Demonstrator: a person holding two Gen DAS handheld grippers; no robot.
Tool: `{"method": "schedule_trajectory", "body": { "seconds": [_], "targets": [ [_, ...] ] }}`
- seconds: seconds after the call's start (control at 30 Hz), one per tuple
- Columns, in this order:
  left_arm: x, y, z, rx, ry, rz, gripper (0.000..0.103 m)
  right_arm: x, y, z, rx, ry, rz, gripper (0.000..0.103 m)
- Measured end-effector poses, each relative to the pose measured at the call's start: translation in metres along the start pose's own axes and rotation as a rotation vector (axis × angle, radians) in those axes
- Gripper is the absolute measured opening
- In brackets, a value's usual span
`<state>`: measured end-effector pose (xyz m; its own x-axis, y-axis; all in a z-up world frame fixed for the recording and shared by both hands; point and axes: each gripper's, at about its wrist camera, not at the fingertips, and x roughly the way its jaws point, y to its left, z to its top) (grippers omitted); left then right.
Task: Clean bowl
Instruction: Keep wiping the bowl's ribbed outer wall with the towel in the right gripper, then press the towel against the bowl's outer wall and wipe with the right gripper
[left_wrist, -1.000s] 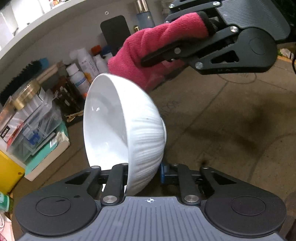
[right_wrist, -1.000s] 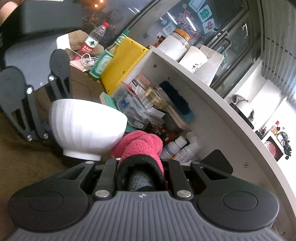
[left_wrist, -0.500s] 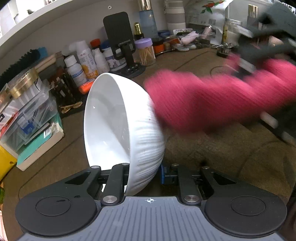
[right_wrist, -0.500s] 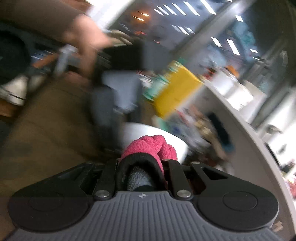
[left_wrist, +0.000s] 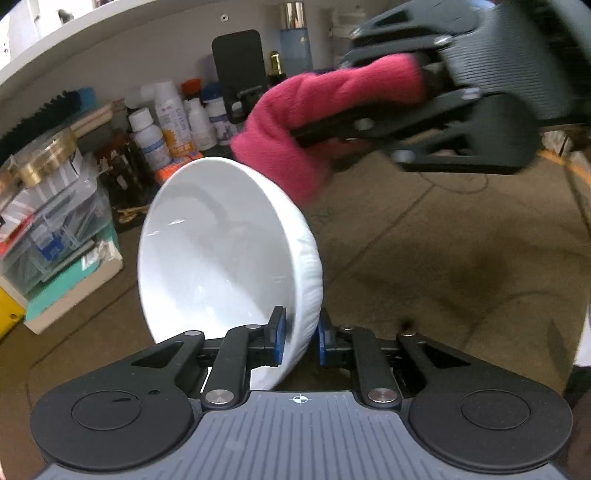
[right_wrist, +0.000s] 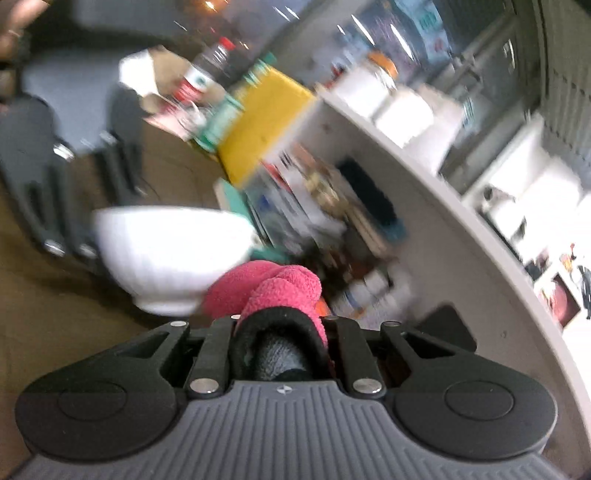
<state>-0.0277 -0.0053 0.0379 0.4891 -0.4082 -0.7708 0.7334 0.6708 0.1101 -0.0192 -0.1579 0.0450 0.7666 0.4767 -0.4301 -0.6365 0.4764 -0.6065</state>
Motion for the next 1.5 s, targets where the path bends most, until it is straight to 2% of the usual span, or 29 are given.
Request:
{"method": "schedule_trajectory", "body": {
  "seconds": [0.2, 0.43, 0.63, 0.8, 0.9, 1.0, 1.1, 1.17, 1.27, 1.33, 1.37, 1.5],
  "targets": [
    [-0.001, 0.0, -0.002, 0.002, 0.002, 0.005, 0.017, 0.003, 0.002, -0.007, 0.013, 0.01, 0.016, 0.016],
    [-0.002, -0.005, -0.001, 0.032, 0.016, 0.02, 0.014, -0.007, 0.012, 0.002, -0.018, -0.006, 0.028, 0.017],
    [-0.01, -0.012, -0.004, 0.035, 0.021, -0.031, 0.013, -0.013, 0.013, 0.006, -0.016, -0.026, 0.04, 0.017],
    [-0.025, -0.02, -0.01, -0.009, -0.011, -0.174, 0.013, -0.023, 0.019, 0.004, -0.032, -0.032, 0.059, 0.017],
    [-0.024, -0.017, -0.008, -0.017, -0.013, -0.176, 0.015, -0.026, 0.021, 0.003, -0.046, -0.033, 0.069, 0.017],
    [-0.018, -0.002, 0.003, -0.065, -0.028, -0.144, 0.014, -0.031, 0.021, 0.002, -0.051, -0.04, 0.092, 0.017],
    [-0.011, 0.009, 0.012, -0.092, -0.028, -0.157, 0.015, -0.037, 0.024, 0.003, -0.054, -0.064, 0.134, 0.017],
    [-0.007, 0.012, 0.016, -0.09, -0.022, -0.161, 0.021, -0.039, 0.026, 0.004, -0.061, -0.074, 0.148, 0.017],
    [-0.007, 0.011, 0.018, -0.073, -0.015, -0.107, 0.04, -0.039, 0.026, 0.004, -0.059, -0.079, 0.156, 0.017],
    [-0.01, 0.005, 0.016, -0.03, 0.0, -0.039, 0.057, -0.038, 0.025, 0.004, -0.046, -0.087, 0.167, 0.017],
    [-0.011, -0.005, 0.011, 0.021, 0.007, -0.002, 0.06, -0.037, 0.025, 0.004, -0.043, -0.088, 0.168, 0.017],
    [-0.001, -0.015, 0.002, 0.07, 0.052, 0.029, 0.062, -0.035, 0.027, 0.006, -0.044, -0.094, 0.173, 0.017]
  ]
}}
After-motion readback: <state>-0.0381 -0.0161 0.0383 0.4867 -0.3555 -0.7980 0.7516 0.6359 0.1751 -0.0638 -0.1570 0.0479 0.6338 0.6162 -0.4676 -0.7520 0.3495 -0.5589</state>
